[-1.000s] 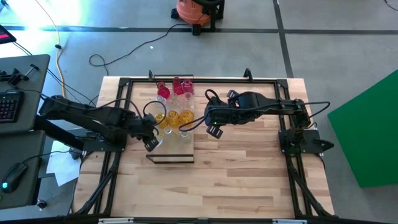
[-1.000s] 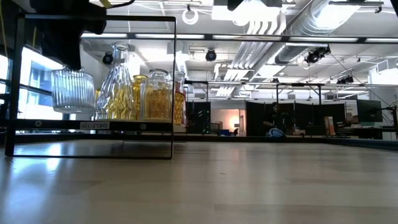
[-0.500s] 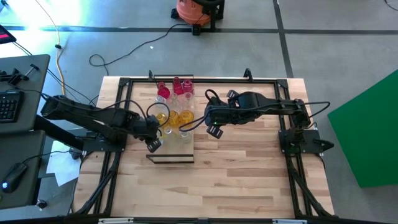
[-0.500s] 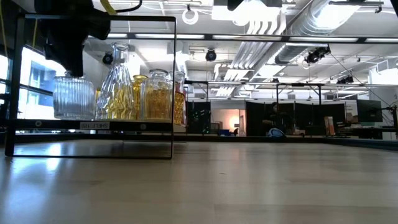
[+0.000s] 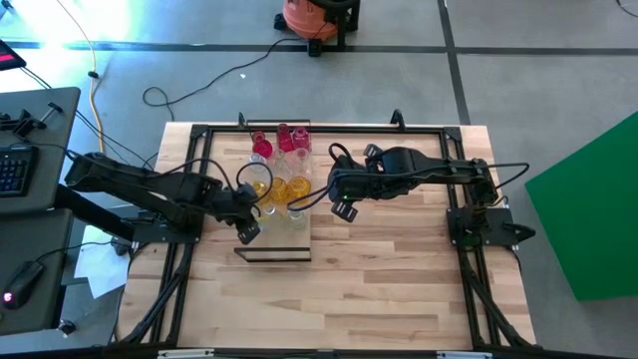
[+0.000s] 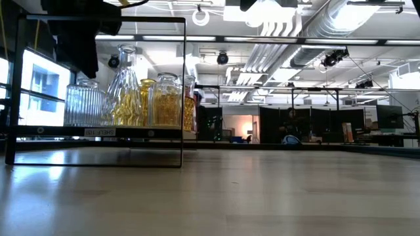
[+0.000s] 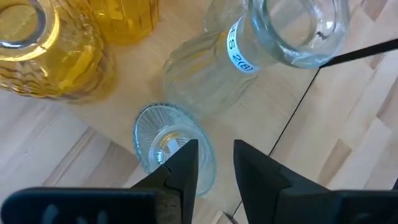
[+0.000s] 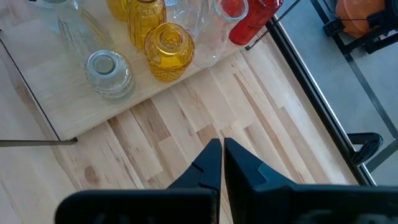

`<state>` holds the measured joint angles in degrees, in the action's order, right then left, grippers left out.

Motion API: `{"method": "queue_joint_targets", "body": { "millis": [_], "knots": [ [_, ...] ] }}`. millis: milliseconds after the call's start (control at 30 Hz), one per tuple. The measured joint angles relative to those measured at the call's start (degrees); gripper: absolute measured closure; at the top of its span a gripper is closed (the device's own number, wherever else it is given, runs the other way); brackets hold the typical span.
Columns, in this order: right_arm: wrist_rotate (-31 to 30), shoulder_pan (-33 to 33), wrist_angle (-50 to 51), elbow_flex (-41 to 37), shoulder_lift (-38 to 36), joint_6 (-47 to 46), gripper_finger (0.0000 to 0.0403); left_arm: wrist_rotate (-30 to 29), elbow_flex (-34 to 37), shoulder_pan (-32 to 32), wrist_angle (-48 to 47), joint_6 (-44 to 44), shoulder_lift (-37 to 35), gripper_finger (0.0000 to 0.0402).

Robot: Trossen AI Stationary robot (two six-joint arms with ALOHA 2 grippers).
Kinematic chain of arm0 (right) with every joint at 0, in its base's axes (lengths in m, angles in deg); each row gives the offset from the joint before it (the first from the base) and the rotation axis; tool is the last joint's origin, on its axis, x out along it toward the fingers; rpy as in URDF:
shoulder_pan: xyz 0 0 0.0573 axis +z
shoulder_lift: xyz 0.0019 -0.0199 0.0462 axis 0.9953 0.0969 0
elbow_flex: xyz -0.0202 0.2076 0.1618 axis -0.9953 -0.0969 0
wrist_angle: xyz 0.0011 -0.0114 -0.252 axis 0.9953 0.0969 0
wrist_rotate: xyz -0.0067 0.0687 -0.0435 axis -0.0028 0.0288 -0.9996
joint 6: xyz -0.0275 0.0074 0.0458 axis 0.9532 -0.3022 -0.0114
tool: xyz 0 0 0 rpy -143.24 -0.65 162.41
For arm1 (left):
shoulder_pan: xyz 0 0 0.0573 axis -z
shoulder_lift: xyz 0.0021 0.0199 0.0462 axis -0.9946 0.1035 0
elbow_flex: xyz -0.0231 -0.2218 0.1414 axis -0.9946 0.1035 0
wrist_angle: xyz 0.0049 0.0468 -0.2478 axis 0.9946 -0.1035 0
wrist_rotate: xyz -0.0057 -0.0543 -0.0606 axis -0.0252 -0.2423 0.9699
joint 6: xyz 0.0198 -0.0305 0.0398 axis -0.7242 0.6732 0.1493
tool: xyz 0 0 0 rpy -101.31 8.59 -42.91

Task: Sort vases onto shelf
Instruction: Put the transparent vase on the shelf aligned with the other transparent vase

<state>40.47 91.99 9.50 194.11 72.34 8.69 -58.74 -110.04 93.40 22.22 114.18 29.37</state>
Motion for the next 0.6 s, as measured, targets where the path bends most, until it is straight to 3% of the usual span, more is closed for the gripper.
{"method": "queue_joint_targets", "body": {
  "millis": [467, 600],
  "knots": [
    [-0.2, 0.3, 0.0, -0.1, 0.5, -3.3, 0.0403, -1.5, -14.5, 0.3, -8.9, -5.4, -0.2, 0.0298],
    [-0.1, 1.4, -1.1, -2.9, 0.5, -3.4, 0.0403, 2.9, -16.6, 1.1, -10.4, -5.3, -0.2, 0.0298]
  ]
}}
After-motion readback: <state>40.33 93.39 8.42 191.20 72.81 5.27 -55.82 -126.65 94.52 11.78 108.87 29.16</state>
